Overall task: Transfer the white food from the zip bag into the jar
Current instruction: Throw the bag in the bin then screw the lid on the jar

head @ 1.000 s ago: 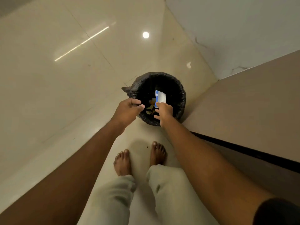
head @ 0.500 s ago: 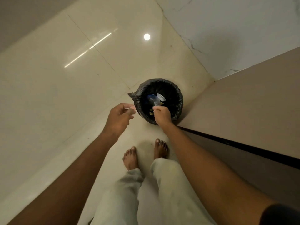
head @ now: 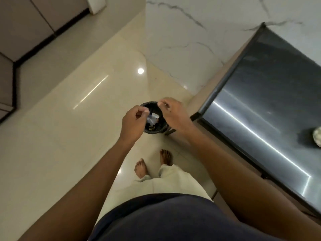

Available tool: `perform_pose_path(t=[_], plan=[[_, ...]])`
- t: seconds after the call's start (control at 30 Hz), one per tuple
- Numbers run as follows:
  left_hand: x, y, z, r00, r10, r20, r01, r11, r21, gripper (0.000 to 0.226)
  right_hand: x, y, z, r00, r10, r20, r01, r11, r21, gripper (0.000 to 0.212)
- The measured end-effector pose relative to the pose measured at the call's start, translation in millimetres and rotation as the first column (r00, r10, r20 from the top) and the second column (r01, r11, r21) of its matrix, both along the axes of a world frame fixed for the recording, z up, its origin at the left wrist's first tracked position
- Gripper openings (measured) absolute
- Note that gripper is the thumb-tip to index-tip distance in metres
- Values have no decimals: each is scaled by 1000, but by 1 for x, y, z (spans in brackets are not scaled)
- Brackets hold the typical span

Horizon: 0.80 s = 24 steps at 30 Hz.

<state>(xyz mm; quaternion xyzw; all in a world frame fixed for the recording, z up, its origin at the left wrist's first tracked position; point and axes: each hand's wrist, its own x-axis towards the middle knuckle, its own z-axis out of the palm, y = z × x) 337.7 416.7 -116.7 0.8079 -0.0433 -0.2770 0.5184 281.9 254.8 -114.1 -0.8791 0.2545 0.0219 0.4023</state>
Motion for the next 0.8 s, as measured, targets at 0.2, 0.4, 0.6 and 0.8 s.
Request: perform_pose_path(t=[0.2, 0.4, 0.6, 0.8], plan=[[-27, -75, 61, 907, -319, 276, 346, 937, -56, 12, -89, -58, 74, 943, -232, 239, 301, 902, -309, 32], [-80, -162, 85, 770, -489, 409, 563, 823, -75, 10, -197, -114, 88, 852, -429, 301, 524, 721, -454, 27], [-171, -253, 91, 651, -670, 356, 738, 669, -90, 24, -318, -159, 84, 750, -574, 328, 643, 519, -563, 20], [-267, -337, 86, 587, -778, 222, 806, 587, -77, 53, -436, -225, 71, 657, -710, 253, 693, 438, -573, 22]])
